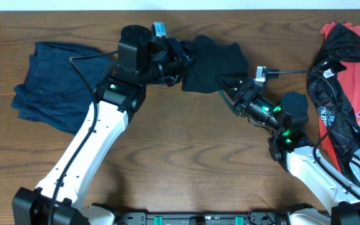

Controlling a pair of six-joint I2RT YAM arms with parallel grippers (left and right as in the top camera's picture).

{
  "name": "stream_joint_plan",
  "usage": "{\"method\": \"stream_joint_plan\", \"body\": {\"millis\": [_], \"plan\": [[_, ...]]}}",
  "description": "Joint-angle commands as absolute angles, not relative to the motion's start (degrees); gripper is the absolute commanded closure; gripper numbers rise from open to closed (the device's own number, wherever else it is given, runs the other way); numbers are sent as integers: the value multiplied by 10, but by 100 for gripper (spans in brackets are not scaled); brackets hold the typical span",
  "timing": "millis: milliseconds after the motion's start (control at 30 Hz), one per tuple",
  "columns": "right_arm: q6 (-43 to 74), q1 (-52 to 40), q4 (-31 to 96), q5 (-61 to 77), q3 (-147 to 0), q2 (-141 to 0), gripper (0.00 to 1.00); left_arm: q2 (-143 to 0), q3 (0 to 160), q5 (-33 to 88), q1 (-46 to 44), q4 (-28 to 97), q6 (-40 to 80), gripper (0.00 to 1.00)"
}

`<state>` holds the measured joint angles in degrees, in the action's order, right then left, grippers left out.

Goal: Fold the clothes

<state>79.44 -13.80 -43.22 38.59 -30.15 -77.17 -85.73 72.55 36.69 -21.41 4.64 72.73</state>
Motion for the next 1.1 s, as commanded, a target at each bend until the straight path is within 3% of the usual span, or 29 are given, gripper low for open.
{"method": "stream_joint_plan", "body": {"millis": [0,500,600,733,933,1067], "plan": [[799,-144,-433,341,-302,-788,1,-848,730,373,-217,37,741,93],[799,-144,-459,277,-302,-789,1,-849,730,384,-217,66,738,94],[799,-144,-462,275,-302,-789,5,-849,730,384,-217,72,726,94],[798,-144,-488,274,-302,-789,21,-849,730,383,-217,72,720,94],[790,-144,-504,272,-302,-789,70,-849,730,381,-217,74,708,94],[783,-144,-505,279,-302,-789,81,-849,730,352,-217,102,660,94]]}}
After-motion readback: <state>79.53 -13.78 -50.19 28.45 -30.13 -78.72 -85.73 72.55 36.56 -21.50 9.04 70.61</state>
